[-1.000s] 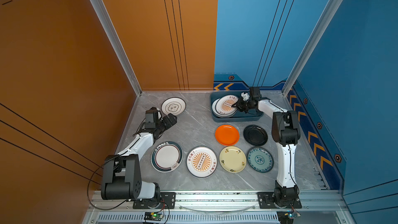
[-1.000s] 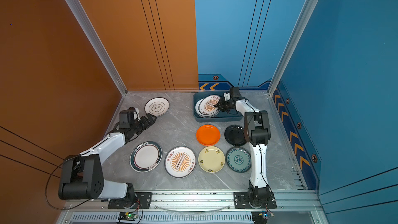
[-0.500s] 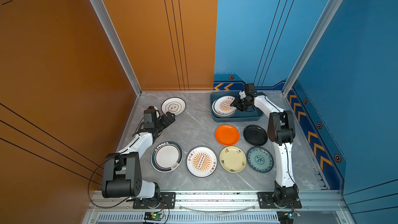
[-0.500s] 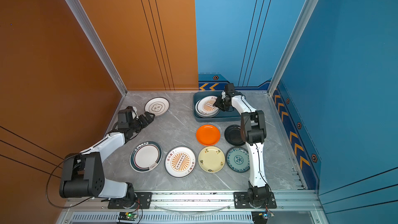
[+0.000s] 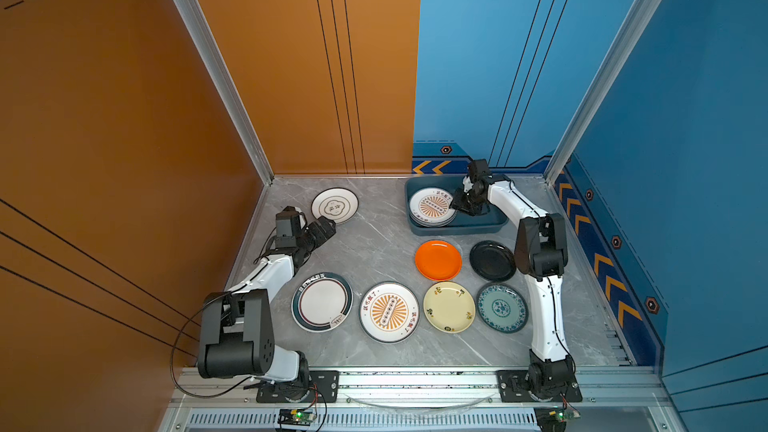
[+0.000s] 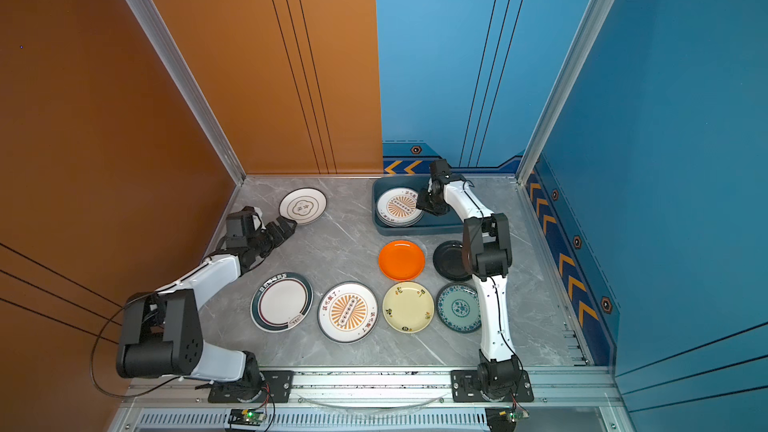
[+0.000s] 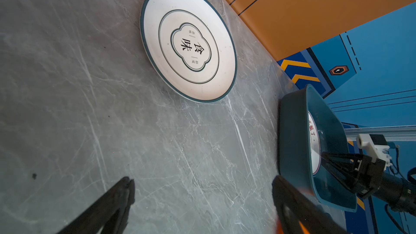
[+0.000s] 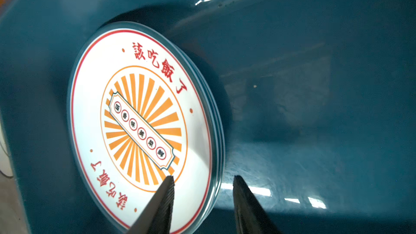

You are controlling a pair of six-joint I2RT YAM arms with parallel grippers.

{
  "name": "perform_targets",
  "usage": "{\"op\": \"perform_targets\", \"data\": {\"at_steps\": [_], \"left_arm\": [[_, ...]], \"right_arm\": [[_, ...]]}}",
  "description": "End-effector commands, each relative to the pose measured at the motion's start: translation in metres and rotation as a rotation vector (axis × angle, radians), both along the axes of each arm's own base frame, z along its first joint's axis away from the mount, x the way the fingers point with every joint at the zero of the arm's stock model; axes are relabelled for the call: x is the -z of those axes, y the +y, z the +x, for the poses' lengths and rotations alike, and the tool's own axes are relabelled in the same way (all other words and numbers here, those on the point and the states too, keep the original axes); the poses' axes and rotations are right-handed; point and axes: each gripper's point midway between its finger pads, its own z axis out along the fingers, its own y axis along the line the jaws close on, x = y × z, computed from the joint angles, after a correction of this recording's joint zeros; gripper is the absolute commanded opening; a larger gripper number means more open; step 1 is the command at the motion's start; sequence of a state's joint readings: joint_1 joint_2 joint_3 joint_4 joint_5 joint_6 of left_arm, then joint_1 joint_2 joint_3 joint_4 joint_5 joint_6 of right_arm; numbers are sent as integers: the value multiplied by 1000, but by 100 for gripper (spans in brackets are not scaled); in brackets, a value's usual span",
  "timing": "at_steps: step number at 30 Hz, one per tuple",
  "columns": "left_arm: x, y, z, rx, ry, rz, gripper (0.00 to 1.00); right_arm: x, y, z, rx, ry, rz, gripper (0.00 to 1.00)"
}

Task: Place the plates into the plastic bin on the countertop

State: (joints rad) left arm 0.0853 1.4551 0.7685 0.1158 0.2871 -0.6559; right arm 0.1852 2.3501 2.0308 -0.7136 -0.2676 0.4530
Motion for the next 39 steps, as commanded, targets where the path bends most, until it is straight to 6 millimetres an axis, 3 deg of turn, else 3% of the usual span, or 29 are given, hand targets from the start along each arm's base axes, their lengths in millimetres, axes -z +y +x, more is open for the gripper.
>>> {"op": "perform_targets", "data": {"at_steps": [1, 7, 15, 24, 27, 28, 39], "left_arm": [[1, 6, 9, -23, 1, -4, 98], [8, 10, 28, -52, 16, -18, 99], [32, 20, 58, -108, 37, -57, 91], [60, 30, 83, -145, 73, -78, 77], [77, 33, 82, -162, 105, -90, 73], [70, 36, 92, -165, 81, -96, 70], [97, 52, 105, -209, 94, -136, 46]], "right_arm": [[-30, -7, 0, -8, -47, -58, 46], [-56, -16, -7, -9, -96, -99, 46], [-102, -16, -37, -22, -188, -43, 47], [-107, -23, -74, -29, -200, 3, 47], [-107, -27, -78, -21, -203, 21, 47], [-106, -28, -79, -19, -203, 28, 47], [-99, -27, -82, -18, -191, 68, 47]]}}
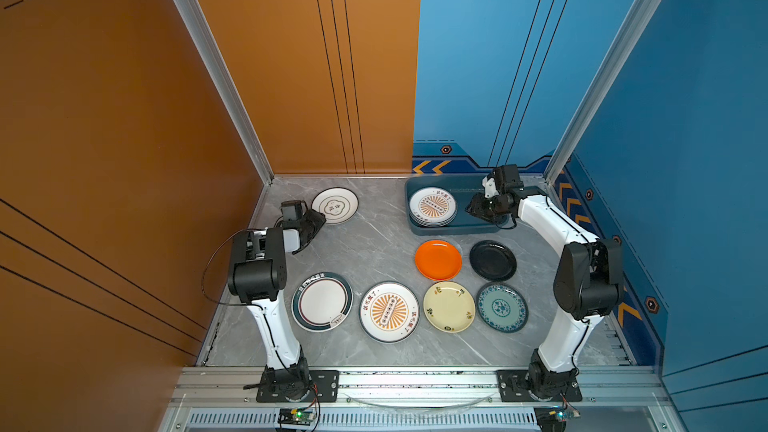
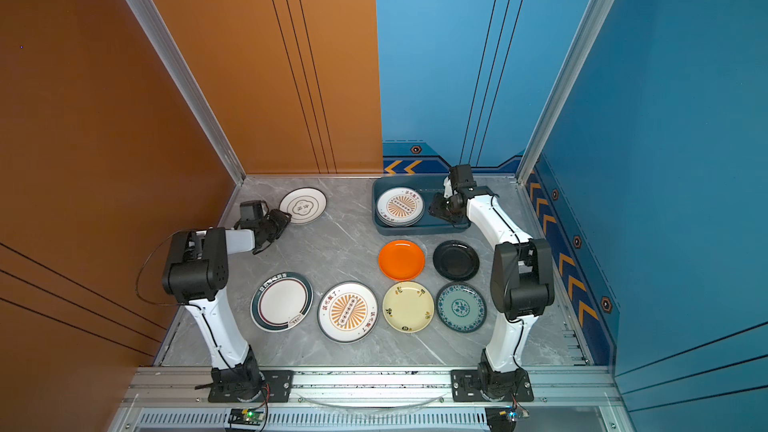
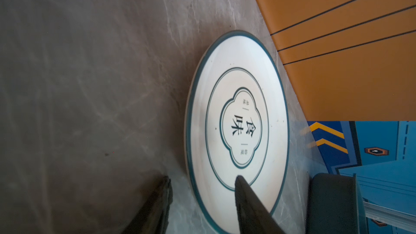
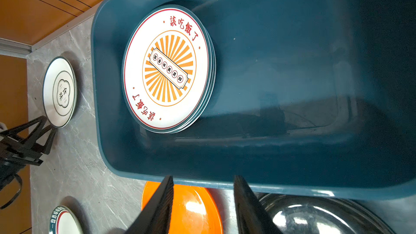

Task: Place the plates into the plastic bin on the countertop

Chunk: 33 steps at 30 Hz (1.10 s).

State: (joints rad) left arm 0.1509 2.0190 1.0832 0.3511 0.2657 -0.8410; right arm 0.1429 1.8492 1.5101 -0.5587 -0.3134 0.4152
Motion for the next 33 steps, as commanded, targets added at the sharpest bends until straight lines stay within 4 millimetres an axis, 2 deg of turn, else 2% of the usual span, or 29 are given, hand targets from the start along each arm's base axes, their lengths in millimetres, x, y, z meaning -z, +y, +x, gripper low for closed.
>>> {"op": "perform_targets", "data": {"at_steps": [1, 8, 12, 23, 29, 33], "left_arm": [[19, 7, -2, -17, 48, -5, 44], [32, 13, 2, -17, 64, -14, 31], [30, 15, 6, -16, 53, -16, 25], [28, 10, 9, 15, 18, -50, 0], [22, 7, 7, 33, -12, -68, 0], [5, 2, -1, 43, -46, -90, 0]], "right_arm": [[-19, 0, -2, -5, -50, 25, 47], [-19, 3, -5, -9, -50, 42, 47], [-17, 4, -7, -7, -46, 46, 47], [-12, 11, -13, -19, -35, 47, 47], [-13, 13, -17, -25, -30, 47, 47], [-21, 14, -20, -28, -43, 64, 47]]}}
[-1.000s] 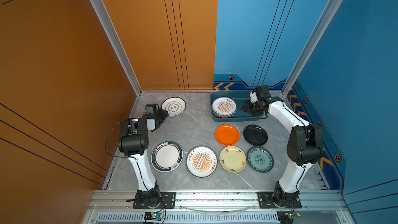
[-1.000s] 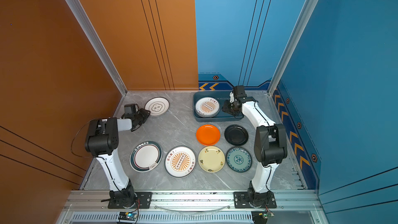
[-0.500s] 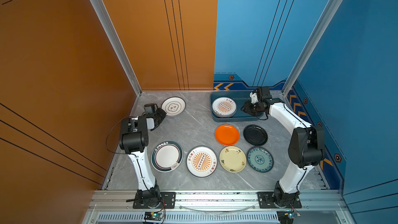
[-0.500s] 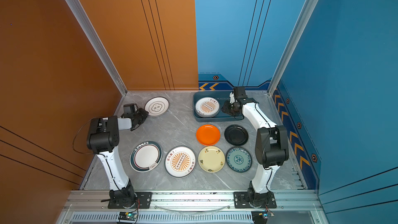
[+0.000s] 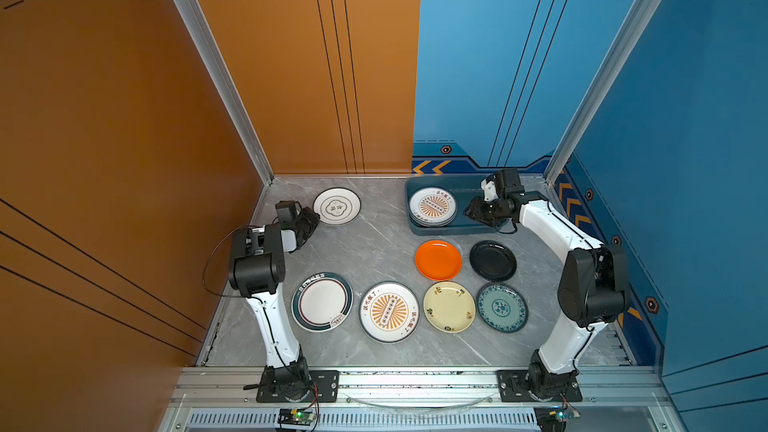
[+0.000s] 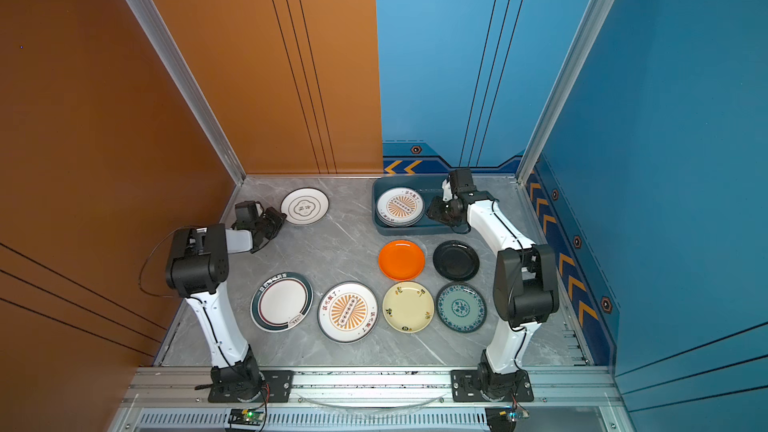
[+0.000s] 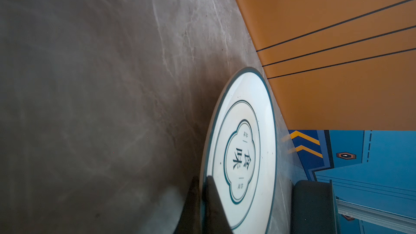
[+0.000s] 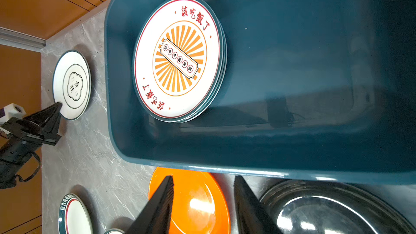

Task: Place the plates into the plastic bin on the countertop

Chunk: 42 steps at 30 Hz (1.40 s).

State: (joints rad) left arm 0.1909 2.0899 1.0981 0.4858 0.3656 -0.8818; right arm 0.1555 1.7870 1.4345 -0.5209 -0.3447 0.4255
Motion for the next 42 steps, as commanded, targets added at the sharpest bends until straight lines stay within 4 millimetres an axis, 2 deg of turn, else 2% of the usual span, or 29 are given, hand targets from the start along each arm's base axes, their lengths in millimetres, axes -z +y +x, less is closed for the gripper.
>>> {"op": "perform_targets", "data": {"at_steps": [1, 3, 10, 16, 20, 24, 28, 31, 36, 42], "left_arm": [[-3, -7, -18, 32, 18, -16, 0], [-10, -13, -29, 41, 8, -34, 0], [-59, -30, -59, 79, -86, -74, 0], [-99, -56, -86, 154, -159, -108, 0], [-122, -87, -102, 242, -196, -118, 0], [-136, -127, -116, 353, -193, -92, 0], [-152, -170, -121, 480, -210, -102, 0], [-161, -193, -122, 537, -225, -107, 0], [-170, -218, -122, 597, -239, -108, 0], [-166, -242, -119, 652, -226, -112, 0]], "right_arm": [[-19, 6, -7, -8, -33, 40, 47], [-28, 10, -8, -16, -56, 67, 47], [-55, 42, -13, -116, -107, 282, 57], [-66, 73, -23, -228, -122, 394, 73], [-70, 89, -28, -280, -120, 446, 74], [-77, 105, -30, -321, -117, 498, 73], [-73, 119, -32, -347, -91, 507, 72], [-65, 126, -35, -355, -70, 502, 71], [-50, 132, -37, -349, -38, 505, 70], [-42, 145, -41, -357, -29, 550, 65]]}}
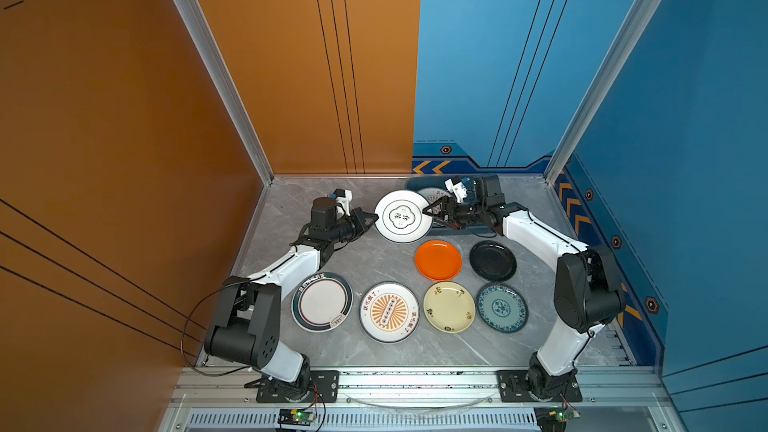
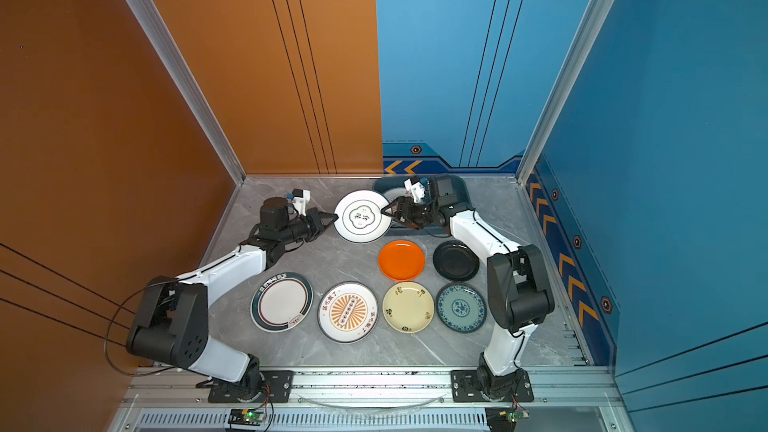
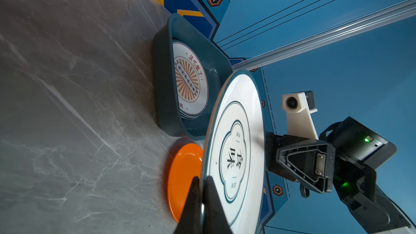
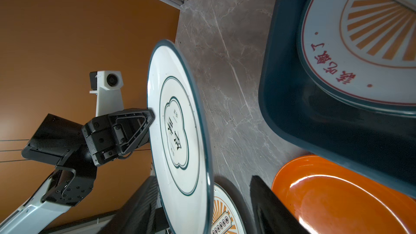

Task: Place the plates into the plastic bin on the countertop

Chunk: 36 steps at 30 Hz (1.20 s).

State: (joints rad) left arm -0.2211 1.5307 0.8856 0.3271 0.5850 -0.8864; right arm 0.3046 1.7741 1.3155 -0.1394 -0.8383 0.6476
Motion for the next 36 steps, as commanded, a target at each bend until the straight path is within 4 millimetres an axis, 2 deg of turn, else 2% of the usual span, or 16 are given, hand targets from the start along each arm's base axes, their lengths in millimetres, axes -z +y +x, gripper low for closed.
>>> {"op": "perform_targets", "data": {"at_steps": [1, 10, 15, 20, 22, 24, 31, 33, 35, 36], "left_arm": [[-11, -16, 3, 55, -39, -4, 0], [-9, -33, 5, 92, -40, 0, 0], [-6, -35, 6, 96, -34, 10, 0], [-4, -34, 6, 95, -28, 26, 0], [-5, -34, 4, 97, -30, 36, 5], [-5, -32, 3, 94, -29, 54, 15], [-2, -11, -11, 47, -22, 204, 53], [-1, 0, -18, 20, -21, 257, 66], [2, 14, -25, -22, -19, 307, 87], [4, 20, -28, -42, -19, 323, 94]], "right_arm": [[6, 11, -2, -18, 12, 40, 63], [13, 18, -5, -36, 34, 59, 35], [16, 17, -7, -39, 42, 66, 20], [16, 14, -9, -31, 39, 66, 10], [16, 10, -8, -18, 34, 57, 4], [15, 5, -6, -3, 27, 44, 0], [4, -20, 6, 70, -11, -17, 0], [2, -32, 11, 99, -15, -34, 0], [1, -46, 17, 133, -19, -63, 0], [3, -52, 20, 152, -18, -80, 0]]}}
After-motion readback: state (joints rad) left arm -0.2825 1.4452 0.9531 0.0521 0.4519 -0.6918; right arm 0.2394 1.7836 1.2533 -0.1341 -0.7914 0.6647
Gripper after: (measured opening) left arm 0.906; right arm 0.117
